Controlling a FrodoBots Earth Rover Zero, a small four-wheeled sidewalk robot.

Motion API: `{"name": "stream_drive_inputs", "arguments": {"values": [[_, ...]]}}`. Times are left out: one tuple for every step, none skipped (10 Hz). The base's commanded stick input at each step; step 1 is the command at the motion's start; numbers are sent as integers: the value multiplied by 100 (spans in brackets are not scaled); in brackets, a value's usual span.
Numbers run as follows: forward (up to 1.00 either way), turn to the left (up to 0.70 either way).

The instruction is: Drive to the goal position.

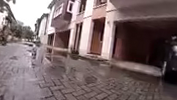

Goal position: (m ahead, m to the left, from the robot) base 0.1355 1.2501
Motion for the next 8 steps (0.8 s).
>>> {"name": "stream_drive_inputs", "arguments": {"values": [[0, -50], [0, -50], [0, -50], [0, -50], [0, -50], [0, -50], [0, -50], [0, -50]]}}
